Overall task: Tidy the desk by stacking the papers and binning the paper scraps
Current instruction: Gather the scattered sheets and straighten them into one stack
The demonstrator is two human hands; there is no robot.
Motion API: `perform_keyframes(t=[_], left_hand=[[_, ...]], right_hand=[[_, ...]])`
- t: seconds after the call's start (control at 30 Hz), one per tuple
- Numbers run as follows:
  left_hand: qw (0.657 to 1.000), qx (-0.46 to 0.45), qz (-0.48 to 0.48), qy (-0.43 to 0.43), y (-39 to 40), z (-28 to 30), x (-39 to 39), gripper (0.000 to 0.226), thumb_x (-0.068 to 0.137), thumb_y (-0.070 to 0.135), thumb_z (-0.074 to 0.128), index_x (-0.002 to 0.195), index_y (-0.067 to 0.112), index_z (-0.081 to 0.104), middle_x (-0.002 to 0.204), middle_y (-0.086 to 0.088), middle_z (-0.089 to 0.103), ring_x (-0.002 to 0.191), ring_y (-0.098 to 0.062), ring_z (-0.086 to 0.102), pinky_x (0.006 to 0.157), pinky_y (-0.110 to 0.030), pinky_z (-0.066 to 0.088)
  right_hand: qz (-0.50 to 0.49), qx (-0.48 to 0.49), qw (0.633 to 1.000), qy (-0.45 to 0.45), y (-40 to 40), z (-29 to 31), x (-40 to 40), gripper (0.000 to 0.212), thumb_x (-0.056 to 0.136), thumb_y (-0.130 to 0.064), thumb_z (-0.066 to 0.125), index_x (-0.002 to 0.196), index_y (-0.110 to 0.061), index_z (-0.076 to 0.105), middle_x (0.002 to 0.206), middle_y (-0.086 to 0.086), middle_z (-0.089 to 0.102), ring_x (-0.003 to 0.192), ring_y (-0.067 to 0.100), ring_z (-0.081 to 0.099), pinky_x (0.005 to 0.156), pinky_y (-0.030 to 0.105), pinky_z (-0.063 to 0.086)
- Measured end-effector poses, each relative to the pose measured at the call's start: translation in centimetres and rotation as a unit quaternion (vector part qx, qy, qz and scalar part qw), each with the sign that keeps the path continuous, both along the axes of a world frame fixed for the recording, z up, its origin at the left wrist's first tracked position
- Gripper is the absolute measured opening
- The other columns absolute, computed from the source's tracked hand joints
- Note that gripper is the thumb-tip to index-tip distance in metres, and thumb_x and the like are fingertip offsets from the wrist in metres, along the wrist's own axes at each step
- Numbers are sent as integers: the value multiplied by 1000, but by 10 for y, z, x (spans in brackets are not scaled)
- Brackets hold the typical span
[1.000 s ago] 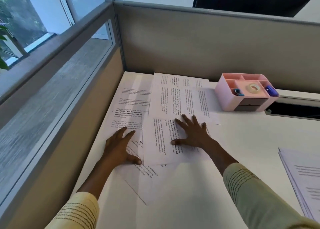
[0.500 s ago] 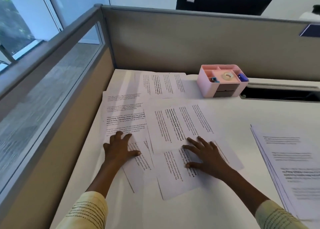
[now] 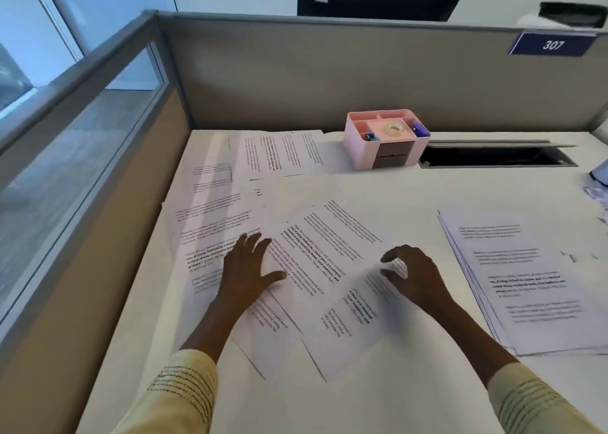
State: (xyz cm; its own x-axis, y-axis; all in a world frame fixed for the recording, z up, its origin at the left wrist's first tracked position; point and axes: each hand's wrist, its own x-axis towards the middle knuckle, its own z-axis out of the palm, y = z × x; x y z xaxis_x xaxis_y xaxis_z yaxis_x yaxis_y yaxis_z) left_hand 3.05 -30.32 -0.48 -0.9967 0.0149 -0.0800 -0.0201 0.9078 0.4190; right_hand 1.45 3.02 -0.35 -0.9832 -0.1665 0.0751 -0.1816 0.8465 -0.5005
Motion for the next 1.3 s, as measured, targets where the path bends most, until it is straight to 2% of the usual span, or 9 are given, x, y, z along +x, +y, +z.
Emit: perform_keyframes(t=[0.07, 0.13, 0.33, 0.47, 0.63, 0.77, 0.93, 1.1, 1.3], left_hand=[[994, -56, -85, -40, 9, -5, -5, 117, 56, 98, 16, 151, 31, 15, 160, 3, 14, 148, -23, -3, 117, -47, 2], [986, -117, -101, -67, 15, -9, -6, 124, 46, 99, 0, 151, 35, 7, 160, 4, 13, 148, -23, -5, 116, -49, -2], [973, -222, 28, -47, 9, 5, -3, 74, 85, 69, 42, 142, 22, 37, 149, -11, 31, 140, -32, 22, 111, -51, 20], [970, -197, 125, -66, -11, 5, -1, 76, 78, 69, 56, 127, 12, 47, 140, -17, 33, 127, -36, 35, 103, -47, 33], [965, -79, 214, -131, -22, 6, -4, 95, 65, 63, 74, 134, 9, 36, 137, -22, 32, 128, -40, 36, 104, -49, 36], [972, -73, 183, -127, -22, 7, -3, 95, 68, 64, 72, 143, 24, 30, 144, -19, 29, 134, -40, 28, 109, -51, 28], [975, -110, 157, -110, -19, 3, 5, 88, 70, 73, 61, 142, 28, 35, 145, -17, 27, 136, -38, 24, 112, -49, 23], [981, -88, 135, -110, -15, 1, 5, 86, 74, 68, 62, 144, 26, 32, 154, -13, 17, 144, -37, 4, 116, -52, 13], [984, -65, 65, -152, -18, 5, -1, 91, 73, 61, 69, 148, 35, 25, 160, -10, 2, 146, -35, -5, 117, -50, 5]], right_hand=[[54, 17, 998, -41, 5, -6, 10, 14, 79, -31, 71, 91, -28, 65, 96, -10, 64, 96, 16, 59, 76, 24, 43], [107, 54, 992, -40, 9, -17, 17, 12, 78, -34, 66, 89, -31, 66, 99, -10, 62, 97, 16, 60, 75, 30, 49], [44, 119, 992, -18, 6, -21, 20, 19, 78, -24, 71, 96, -24, 68, 114, 0, 58, 98, 24, 58, 74, 34, 48], [-31, 175, 984, -33, -12, -21, 25, 37, 83, -40, 63, 115, -21, 59, 119, 5, 53, 104, 29, 52, 79, 38, 45], [-111, 278, 953, -44, -40, -20, 27, 55, 87, -60, 47, 121, -17, 50, 115, 9, 55, 96, 27, 61, 80, 38, 42], [-90, 208, 974, -3, -56, -11, 17, 39, 86, -51, 59, 89, -12, 63, 83, 8, 67, 74, 28, 65, 69, 33, 45], [-193, 51, 979, -53, -26, 5, -4, 24, 88, -38, 61, 95, -16, 68, 98, 9, 67, 93, 29, 62, 74, 31, 48], [-244, 153, 945, -156, -1, -4, -7, 76, 67, -68, 67, 109, -6, 52, 110, 15, 53, 108, 33, 50, 83, 40, 46], [-45, 229, 963, -136, 6, 8, -36, 45, 83, -15, 64, 126, -24, 53, 133, -1, 50, 125, 23, 40, 96, 38, 34]])
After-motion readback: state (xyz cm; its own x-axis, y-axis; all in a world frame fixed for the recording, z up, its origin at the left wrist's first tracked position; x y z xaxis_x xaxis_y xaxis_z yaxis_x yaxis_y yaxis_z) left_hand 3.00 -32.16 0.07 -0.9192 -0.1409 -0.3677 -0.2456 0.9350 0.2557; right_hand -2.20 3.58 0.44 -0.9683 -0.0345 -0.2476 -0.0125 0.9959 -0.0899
